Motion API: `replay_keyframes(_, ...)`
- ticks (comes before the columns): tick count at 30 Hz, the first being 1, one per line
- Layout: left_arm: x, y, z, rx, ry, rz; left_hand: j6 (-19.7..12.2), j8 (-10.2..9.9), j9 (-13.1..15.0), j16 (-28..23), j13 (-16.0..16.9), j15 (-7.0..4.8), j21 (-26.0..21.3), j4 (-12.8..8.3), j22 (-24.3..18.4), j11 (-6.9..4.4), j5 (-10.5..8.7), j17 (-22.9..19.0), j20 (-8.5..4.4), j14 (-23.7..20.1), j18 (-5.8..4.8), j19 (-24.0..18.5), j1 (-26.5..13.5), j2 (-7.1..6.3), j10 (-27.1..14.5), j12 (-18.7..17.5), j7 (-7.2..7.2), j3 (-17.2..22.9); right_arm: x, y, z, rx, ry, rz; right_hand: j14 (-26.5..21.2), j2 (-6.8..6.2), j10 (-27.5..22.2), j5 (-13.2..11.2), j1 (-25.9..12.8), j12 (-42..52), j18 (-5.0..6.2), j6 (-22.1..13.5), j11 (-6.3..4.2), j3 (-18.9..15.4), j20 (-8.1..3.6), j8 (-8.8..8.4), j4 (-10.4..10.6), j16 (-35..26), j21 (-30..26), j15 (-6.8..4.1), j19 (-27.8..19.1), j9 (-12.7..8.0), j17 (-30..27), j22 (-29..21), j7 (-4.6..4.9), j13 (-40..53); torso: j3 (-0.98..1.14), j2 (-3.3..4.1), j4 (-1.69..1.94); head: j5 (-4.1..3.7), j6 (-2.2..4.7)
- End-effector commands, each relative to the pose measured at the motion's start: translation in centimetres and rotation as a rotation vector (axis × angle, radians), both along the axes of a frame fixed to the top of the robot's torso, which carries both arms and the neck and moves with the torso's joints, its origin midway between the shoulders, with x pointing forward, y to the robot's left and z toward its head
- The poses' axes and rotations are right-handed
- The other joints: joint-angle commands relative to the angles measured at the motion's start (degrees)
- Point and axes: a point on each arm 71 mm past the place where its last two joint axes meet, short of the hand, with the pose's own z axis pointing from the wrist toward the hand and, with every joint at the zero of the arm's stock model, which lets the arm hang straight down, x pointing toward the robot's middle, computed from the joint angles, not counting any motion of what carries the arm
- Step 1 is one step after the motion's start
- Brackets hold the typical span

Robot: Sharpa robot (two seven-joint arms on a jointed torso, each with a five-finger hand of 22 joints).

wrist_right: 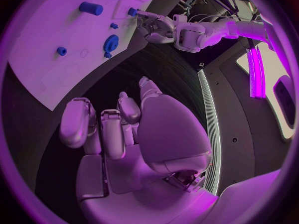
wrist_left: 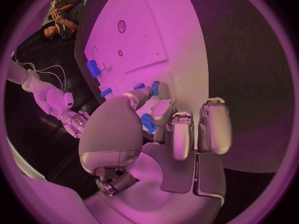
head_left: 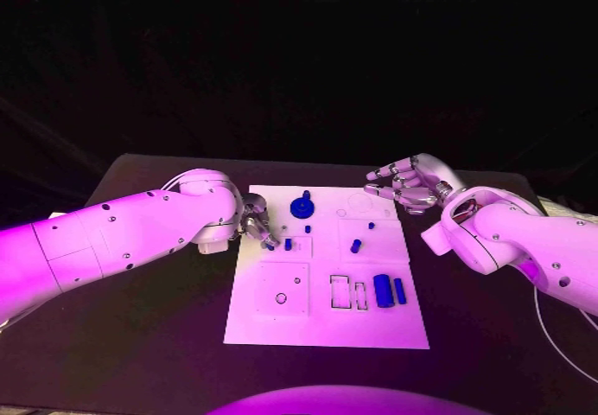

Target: Assemble the parts on the task board

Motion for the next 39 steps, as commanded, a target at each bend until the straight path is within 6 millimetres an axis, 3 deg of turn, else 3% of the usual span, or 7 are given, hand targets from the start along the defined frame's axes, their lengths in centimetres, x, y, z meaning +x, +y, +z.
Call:
replay_keyframes(1, -0.5, -0.2, -0.8, 0.020, 0.046, -0.014, 0.8, -0.2, -0.1, 0.2, 0.2, -0.46, 0.2, 0.4, 7.1, 0.27, -0.08, 15.1, -0.47, 6.0, -0.38, 1.9, -0.9, 0.21, 0.3, 0.4, -0.38, -1.0, -0.1, 0.2, 0.0, -0.001, -0.002, 0.018, 3.5, 0.47, -0.3, 0.3, -0.1, -0.2, 1.07, -0.2, 0.09, -0.5, 0.06, 0.27, 0.0, -0.3, -0.3, 0.25, -0.5, 0.1, 4.9, 0.0, -0.11, -0.1, -0.07, -0.02, 0.03, 0.00, -0.08)
replay_keyframes(10, -0.1, -0.1, -0.9, 0.029, 0.036, 0.008, 1.4, -0.4, -0.2, 0.2, 0.9, -0.52, 0.4, 2.2, 7.4, 0.17, 0.09, 15.1, -0.55, 6.0, -0.46, 2.1, -2.7, 1.46, 0.7, 0.9, -0.52, -2.4, -0.1, 0.2, 0.0, 0.000, -0.003, 0.018, 3.5, 0.51, -0.3, 0.4, 0.0, -0.2, 1.08, -0.1, 0.08, -0.5, 0.06, 0.29, 0.0, -0.3, -0.3, 0.24, -0.5, 0.1, 4.9, -0.1, -0.13, -0.1, -0.06, -0.06, 0.06, -0.15, -0.21)
replay_keyframes(27, 0.2, 0.4, -1.0, 0.043, 0.044, 0.019, 1.8, -0.5, -0.3, 0.2, 1.1, -0.53, 0.5, 3.5, 7.6, 0.15, 0.05, 15.1, -0.56, 6.0, -0.50, 2.2, -4.4, 1.71, 0.9, 1.0, -0.54, -3.5, -0.2, 0.2, 0.1, 0.000, -0.003, 0.017, 3.5, 0.57, -0.3, 0.6, 0.1, -0.2, 1.08, -0.1, 0.06, -0.5, 0.05, 0.30, -0.1, -0.3, -0.4, 0.23, -0.5, 0.1, 4.9, -0.1, -0.14, -0.1, -0.08, -0.01, 0.05, -0.27, -0.29)
replay_keyframes(33, 0.3, 0.5, -1.0, 0.042, 0.043, 0.022, 2.4, -0.4, -0.3, 0.2, 1.3, -0.46, 0.5, 6.0, 7.7, 0.21, -0.13, 15.1, -0.51, 6.0, -0.51, 2.2, -7.2, 0.82, 1.1, 1.1, -0.47, -7.7, -0.2, 0.1, 0.1, -0.001, -0.003, 0.017, 3.5, 0.58, -0.4, 0.7, 0.1, -0.3, 1.08, -0.1, 0.06, -0.6, 0.05, 0.31, -0.1, -0.4, -0.4, 0.23, -0.5, 0.1, 4.8, -0.1, -0.14, -0.2, -0.08, -0.06, 0.05, -0.27, -0.26)
replay_keyframes(37, 0.3, 0.6, -0.9, 0.038, 0.037, 0.028, 2.7, -0.4, -0.3, 0.2, 1.5, -0.45, 0.4, 7.5, 7.8, 0.22, -0.20, 15.1, -0.49, 6.0, -0.51, 2.2, -8.3, 0.70, 1.2, 1.1, -0.48, -12.3, -0.2, 0.1, 0.1, -0.001, -0.003, 0.016, 3.5, 0.58, -0.4, 0.7, 0.1, -0.3, 1.08, -0.1, 0.06, -0.6, 0.05, 0.31, -0.1, -0.4, -0.4, 0.23, -0.5, 0.1, 4.8, -0.1, -0.14, -0.2, -0.07, -0.06, 0.04, -0.33, -0.28)
replay_keyframes(39, 0.3, 0.8, -0.9, 0.035, 0.031, 0.035, 2.8, -0.5, -0.2, 0.2, 1.6, -0.58, 0.5, 8.2, 7.9, 0.26, -0.12, 15.1, -0.48, 6.0, -0.55, 2.3, -7.9, 0.65, 1.3, 1.1, -0.65, -16.4, -0.1, 0.1, 0.0, -0.001, -0.003, 0.015, 3.5, 0.59, -0.4, 0.8, 0.0, -0.4, 1.11, -0.1, 0.07, -0.6, 0.04, 0.30, 0.0, -0.4, -0.5, 0.22, -0.6, 0.1, 4.7, -0.3, -0.14, -0.3, -0.12, -0.09, 0.03, -0.39, -0.36)
